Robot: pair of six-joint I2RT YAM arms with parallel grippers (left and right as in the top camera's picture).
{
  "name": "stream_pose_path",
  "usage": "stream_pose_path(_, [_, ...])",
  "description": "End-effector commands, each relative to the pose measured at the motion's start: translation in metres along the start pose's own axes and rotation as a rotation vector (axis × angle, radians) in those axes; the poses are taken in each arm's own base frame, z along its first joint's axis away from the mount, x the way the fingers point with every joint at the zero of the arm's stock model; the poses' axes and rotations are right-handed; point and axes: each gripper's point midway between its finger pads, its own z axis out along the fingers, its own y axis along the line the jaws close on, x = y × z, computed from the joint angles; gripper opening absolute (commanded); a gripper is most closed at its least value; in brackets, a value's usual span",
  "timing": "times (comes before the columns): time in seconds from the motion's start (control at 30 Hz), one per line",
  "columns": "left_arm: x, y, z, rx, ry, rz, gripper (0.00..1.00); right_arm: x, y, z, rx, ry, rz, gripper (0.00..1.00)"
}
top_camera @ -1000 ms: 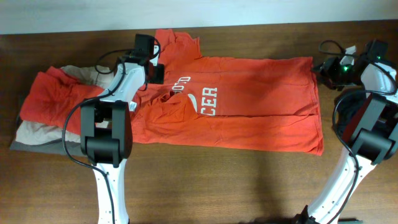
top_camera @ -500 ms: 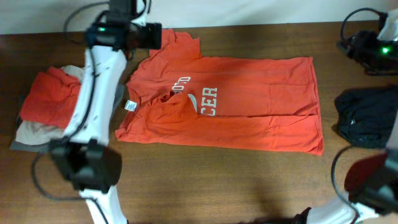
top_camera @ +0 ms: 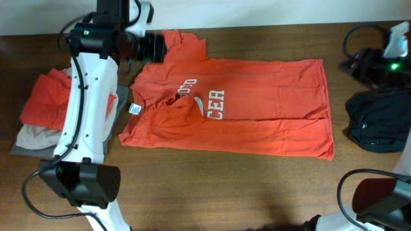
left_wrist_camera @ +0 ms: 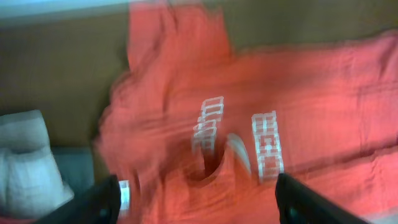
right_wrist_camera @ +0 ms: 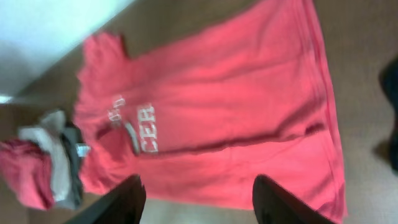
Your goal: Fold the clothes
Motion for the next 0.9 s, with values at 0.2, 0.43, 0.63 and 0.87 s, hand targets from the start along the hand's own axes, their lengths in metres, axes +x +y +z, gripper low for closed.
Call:
stream_pose_path(0.2, [0.081,-0.024,0.015,0.033,0.324,0.101,0.23,0.067,-0.026,0.044,0.378,0.277,-0.016,0.55])
stream_pose_path(0.43, [0.096,-0.002,-0.029,-0.244,0.355,0.097,0.21,0.099,0.014,0.044,0.327,0.346,-0.122,0.54])
stream_pose_path(0.63, [0.110,-0.017,-0.082,-0.279,0.279,0.128,0.32,0.119,0.039,0.008,0.423,0.261,-0.182,0.67])
stream_pose_path(0.87, [0.166,-0.009,-0.014,-0.202,0.351,0.087,0.53,0.134,0.018,0.019,0.469,0.274,-0.072,0.77])
